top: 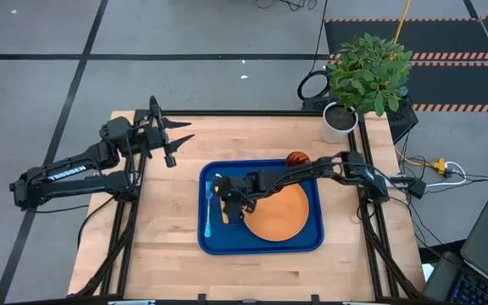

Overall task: Pick and place plate/cup/fork/spoon on tray
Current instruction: Adjust the orange spoon on the blue tray

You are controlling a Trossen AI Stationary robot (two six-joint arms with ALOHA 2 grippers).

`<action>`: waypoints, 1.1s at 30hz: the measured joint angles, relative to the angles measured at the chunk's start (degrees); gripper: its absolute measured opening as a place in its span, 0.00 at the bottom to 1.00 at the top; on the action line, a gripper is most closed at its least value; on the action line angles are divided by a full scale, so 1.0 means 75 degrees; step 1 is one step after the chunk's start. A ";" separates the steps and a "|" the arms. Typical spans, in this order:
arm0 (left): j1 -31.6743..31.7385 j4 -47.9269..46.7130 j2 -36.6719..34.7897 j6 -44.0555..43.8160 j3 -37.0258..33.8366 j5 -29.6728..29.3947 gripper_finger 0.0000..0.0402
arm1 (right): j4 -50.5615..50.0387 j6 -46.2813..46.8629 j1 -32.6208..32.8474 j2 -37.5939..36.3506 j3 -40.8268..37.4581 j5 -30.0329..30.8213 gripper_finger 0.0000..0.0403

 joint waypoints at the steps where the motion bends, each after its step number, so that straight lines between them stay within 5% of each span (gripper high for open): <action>1: -0.0001 -0.0004 0.0003 -0.0001 0.0000 -0.0028 0.40 | 0.0122 0.0131 -0.0019 -0.0102 0.0000 0.0140 0.00; 11: 0.0003 -0.1104 0.0361 -0.0031 0.0003 -0.1784 0.40 | 0.1159 0.2661 -0.0851 -0.1175 0.0005 0.0469 0.00; 16: 0.0002 -0.1427 0.1323 -0.0240 0.0094 -0.1362 0.40 | 0.1011 0.3536 -0.1247 -0.1864 0.0014 0.0830 0.00; 21: 0.0001 -0.3429 0.2625 -0.1048 0.0962 -0.1048 0.40 | -0.0032 0.4441 -0.1552 -0.2887 -0.0036 0.1933 0.00; 27: 0.0003 -0.3729 0.3938 -0.1608 0.1369 -0.1045 0.40 | 0.0433 0.4638 -0.1868 -0.4445 -0.1672 0.2201 0.00; 33: -0.0006 -0.3754 0.5127 -0.1591 0.1422 -0.0785 0.40 | 0.2444 0.4123 -0.2167 -0.6128 -0.3846 0.2225 0.00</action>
